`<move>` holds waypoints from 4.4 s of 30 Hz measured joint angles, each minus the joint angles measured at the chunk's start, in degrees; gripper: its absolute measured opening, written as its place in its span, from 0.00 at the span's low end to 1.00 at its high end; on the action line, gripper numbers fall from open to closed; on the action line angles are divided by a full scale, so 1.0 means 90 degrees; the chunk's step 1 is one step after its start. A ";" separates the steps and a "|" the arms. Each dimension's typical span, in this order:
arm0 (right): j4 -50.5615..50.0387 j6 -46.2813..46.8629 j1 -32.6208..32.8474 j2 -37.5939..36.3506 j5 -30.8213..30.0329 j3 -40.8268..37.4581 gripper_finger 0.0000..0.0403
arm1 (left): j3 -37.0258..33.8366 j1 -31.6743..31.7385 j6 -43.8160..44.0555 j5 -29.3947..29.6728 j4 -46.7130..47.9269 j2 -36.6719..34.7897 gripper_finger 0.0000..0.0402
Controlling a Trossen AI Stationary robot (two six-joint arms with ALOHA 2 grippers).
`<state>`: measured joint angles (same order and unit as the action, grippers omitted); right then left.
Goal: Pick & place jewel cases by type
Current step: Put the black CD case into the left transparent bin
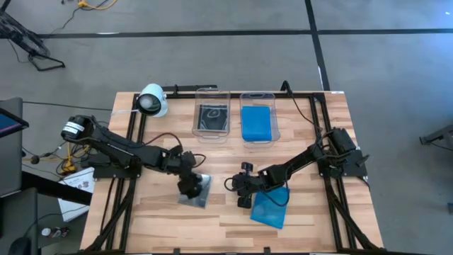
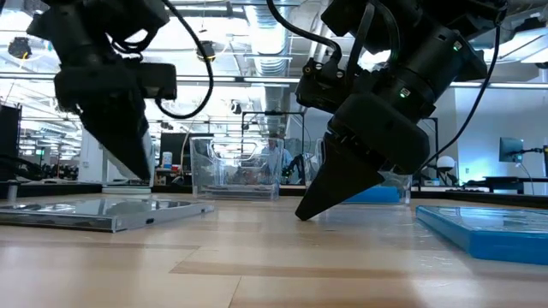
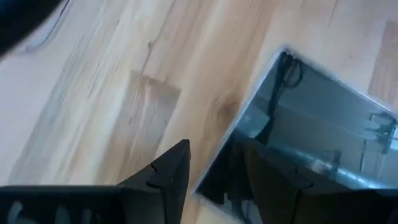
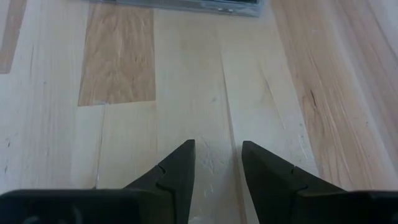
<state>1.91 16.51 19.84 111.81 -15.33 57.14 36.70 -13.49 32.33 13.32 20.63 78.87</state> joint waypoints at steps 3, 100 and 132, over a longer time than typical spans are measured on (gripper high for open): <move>-0.0004 -0.0002 0.0000 0.0000 0.0000 0.0000 0.32 | 0.0159 -0.0087 0.0264 0.0031 0.0876 0.0000 0.37; -0.3915 0.2019 -0.0221 -0.0614 -0.1460 0.0286 0.25 | 0.1473 -0.0769 -0.0611 -0.0616 -0.3151 0.3327 0.37; -0.3106 0.1124 0.0415 -0.0466 -0.0364 0.0287 0.25 | 0.1496 -0.1504 0.1650 -0.1256 -0.0838 0.2643 0.37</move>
<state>-26.04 26.63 23.57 107.61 -18.60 59.72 50.16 -27.03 47.18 2.02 13.09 102.66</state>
